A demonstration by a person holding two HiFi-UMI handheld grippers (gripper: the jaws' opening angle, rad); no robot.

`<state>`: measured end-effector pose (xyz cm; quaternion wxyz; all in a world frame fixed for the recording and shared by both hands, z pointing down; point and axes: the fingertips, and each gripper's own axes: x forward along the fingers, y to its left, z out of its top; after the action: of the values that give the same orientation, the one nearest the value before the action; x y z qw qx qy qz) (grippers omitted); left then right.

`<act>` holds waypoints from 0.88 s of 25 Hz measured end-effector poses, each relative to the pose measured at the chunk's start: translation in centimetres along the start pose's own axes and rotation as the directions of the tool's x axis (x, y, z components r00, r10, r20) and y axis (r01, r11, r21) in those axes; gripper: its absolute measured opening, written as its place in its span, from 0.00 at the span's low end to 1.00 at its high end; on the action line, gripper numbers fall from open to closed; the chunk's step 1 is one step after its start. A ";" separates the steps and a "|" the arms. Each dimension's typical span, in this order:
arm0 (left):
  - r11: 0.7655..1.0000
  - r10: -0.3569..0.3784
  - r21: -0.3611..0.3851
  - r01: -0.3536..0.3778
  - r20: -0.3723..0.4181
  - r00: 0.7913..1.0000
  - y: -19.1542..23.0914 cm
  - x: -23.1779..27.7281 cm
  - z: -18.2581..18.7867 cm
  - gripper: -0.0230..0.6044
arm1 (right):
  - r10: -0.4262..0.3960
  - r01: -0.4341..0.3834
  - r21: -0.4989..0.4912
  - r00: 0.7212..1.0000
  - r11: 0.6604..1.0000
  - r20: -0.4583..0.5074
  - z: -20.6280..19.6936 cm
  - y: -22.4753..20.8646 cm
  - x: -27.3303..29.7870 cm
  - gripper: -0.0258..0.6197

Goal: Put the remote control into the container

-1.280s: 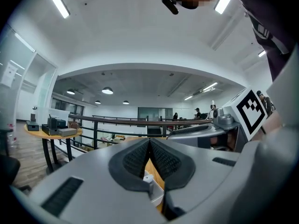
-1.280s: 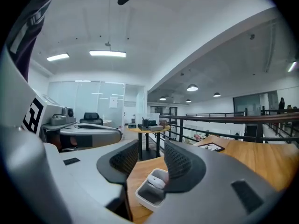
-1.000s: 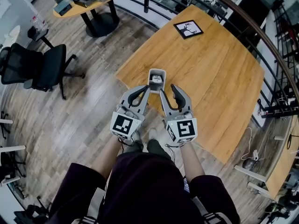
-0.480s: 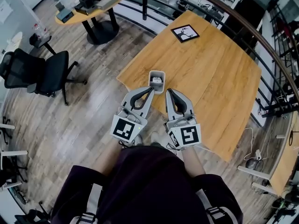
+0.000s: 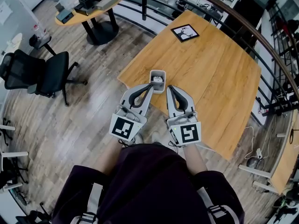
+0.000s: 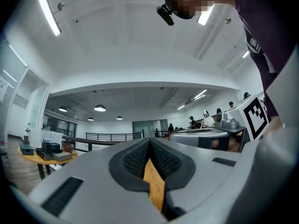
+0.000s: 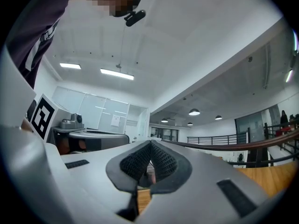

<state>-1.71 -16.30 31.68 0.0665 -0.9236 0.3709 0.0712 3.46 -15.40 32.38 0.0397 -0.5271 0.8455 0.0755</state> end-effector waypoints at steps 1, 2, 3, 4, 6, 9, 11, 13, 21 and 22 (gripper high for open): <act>1.000 0.000 0.000 0.000 -0.001 1.000 0.0 0.0 -0.1 0.05 | 0.001 -0.001 0.003 1.000 1.000 -0.001 0.0 0.0 -0.1 0.07; 1.000 0.000 0.000 0.000 -0.002 1.000 -0.1 -0.1 -0.1 0.06 | 0.002 -0.002 0.006 1.000 1.000 -0.001 -0.1 0.1 -0.2 0.07; 1.000 -0.001 0.000 0.001 -0.004 1.000 -0.1 -0.1 -0.2 0.06 | 0.004 -0.004 0.009 1.000 1.000 -0.002 -0.1 0.2 -0.2 0.07; 1.000 -0.002 0.000 0.002 -0.006 1.000 0.0 -0.2 -0.3 0.06 | 0.009 -0.009 0.004 1.000 1.000 -0.010 -0.4 0.3 -0.2 0.07; 1.000 -0.003 -0.002 0.003 -0.009 1.000 0.1 -0.2 -0.4 0.05 | 0.018 -0.018 -0.004 0.999 1.000 -0.026 -0.7 0.5 -0.2 0.07; 1.000 -0.003 -0.006 0.002 -0.019 1.000 0.0 -0.3 -0.6 0.06 | 0.022 -0.022 0.003 0.999 1.000 -0.030 -0.8 0.6 -0.4 0.07; 1.000 -0.002 -0.007 0.001 -0.025 1.000 -0.1 -0.4 -0.8 0.06 | 0.022 -0.022 0.008 0.999 1.000 -0.029 -0.9 0.5 -0.5 0.07; 1.000 -0.002 -0.006 0.002 -0.026 1.000 -0.1 -0.4 -1.0 0.06 | 0.021 -0.020 0.009 0.999 1.000 -0.031 -1.1 0.5 -0.6 0.07; 1.000 0.003 -0.010 -0.003 -0.038 0.999 0.1 -0.3 -1.3 0.06 | 0.027 -0.026 0.028 0.999 0.999 -0.037 -1.3 0.3 -0.6 0.07; 1.000 0.004 -0.012 -0.005 -0.040 0.999 0.1 -0.3 -1.3 0.06 | 0.028 -0.027 0.029 0.999 0.999 -0.038 -1.3 0.3 -0.5 0.07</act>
<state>-1.94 -16.40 33.06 0.0535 -0.9243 0.3739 0.0551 3.42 -14.99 33.80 0.0301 -0.5163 0.8542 0.0540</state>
